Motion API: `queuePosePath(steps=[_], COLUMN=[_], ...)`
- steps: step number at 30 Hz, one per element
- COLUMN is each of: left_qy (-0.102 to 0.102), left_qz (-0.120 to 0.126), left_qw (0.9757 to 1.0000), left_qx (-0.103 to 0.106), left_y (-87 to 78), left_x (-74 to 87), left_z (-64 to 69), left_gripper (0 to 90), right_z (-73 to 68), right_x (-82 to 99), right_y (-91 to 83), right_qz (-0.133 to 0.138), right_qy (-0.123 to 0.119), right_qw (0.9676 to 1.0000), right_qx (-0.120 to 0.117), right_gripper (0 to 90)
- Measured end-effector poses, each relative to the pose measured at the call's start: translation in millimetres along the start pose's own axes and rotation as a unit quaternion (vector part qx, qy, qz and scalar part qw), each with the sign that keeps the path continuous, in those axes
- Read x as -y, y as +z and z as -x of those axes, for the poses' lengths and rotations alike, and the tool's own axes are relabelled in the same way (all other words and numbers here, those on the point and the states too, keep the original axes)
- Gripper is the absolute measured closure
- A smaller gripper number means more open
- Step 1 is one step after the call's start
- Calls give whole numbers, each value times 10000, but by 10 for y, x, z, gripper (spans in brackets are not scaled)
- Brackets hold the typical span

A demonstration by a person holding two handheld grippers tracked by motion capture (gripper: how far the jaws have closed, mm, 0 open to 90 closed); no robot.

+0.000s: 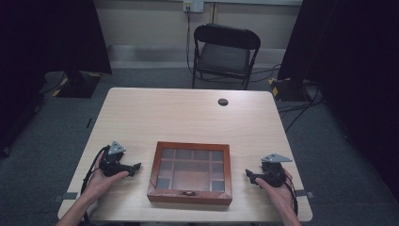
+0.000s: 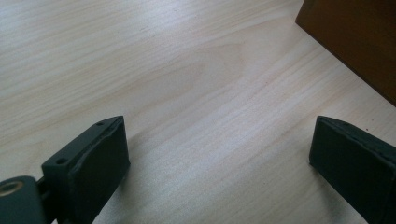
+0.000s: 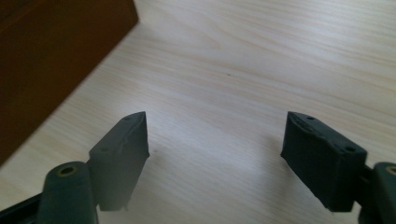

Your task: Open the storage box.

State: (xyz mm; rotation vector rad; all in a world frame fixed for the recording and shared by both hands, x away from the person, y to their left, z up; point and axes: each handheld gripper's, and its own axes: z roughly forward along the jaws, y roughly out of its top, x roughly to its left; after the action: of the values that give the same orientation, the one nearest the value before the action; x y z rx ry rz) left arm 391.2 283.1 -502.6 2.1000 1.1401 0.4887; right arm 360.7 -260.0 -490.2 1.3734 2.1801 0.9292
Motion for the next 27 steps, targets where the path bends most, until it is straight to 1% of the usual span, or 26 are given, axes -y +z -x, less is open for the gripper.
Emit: queuePosePath(steps=[3, 4, 6, 10, 13, 14, 16, 17, 18, 19, 22, 24, 27], left_qy=[-4, -1, 2, 0, 0, 12, 32, 3, 6, 7, 6, 6, 6], left_qz=[6, 2, 5, 1, 7, -12, -46, -61, -51, -69, -70, -71, -70], left_qw=[10000, 10000, 10000, 10000, 10000, 10000, 10000, 10000, 10000, 10000, 10000, 10000, 10000], left_qx=[-2, -1, -1, 0, 3, 18, -10, -3, -32, -12, -12, -12, -11], left_y=[0, 0, 1, 0, 1, 2, 13, 22, 32, 34, 35, 35, 35], left_x=[0, 0, 0, 0, 0, -3, -13, -19, -26, -30, -31, -31, -31], left_z=[0, 0, 0, 0, -1, -3, -6, -4, -3, -5, -5, -5, -5], left_gripper=[39, 39, 39, 39, 39, 37, 25, 17, 7, 1, 0, 0, 0], right_z=[-40, -59, -110, -192, -261, -300, -353, -378, -410, -441, -551, -640, -757], right_x=[-50, -73, -127, -223, -276, -302, -340, -355, -377, -402, -491, -563, -648], right_y=[-42, -63, -108, -175, -212, -230, -240, -242, -243, -246, -269, -279, -277], right_qz=[61, 84, 146, 326, 401, 438, 442, 427, 412, 410, 432, 482, 485], right_qy=[64, 50, 68, 117, 18, 17, -27, -65, -124, -143, -304, -416, -587], right_qw=[9998, 9996, 9993, 9973, 9956, 9941, 9921, 9918, 9909, 9900, 9868, 9835, 9795], right_qx=[-197, -265, -349, -647, -841, -996, -1174, -1202, -1276, -1342, -1532, -1694, -1863], right_gripper=[256, 268, 290, 330, 355, 364, 376, 380, 387, 395, 425, 440, 447])
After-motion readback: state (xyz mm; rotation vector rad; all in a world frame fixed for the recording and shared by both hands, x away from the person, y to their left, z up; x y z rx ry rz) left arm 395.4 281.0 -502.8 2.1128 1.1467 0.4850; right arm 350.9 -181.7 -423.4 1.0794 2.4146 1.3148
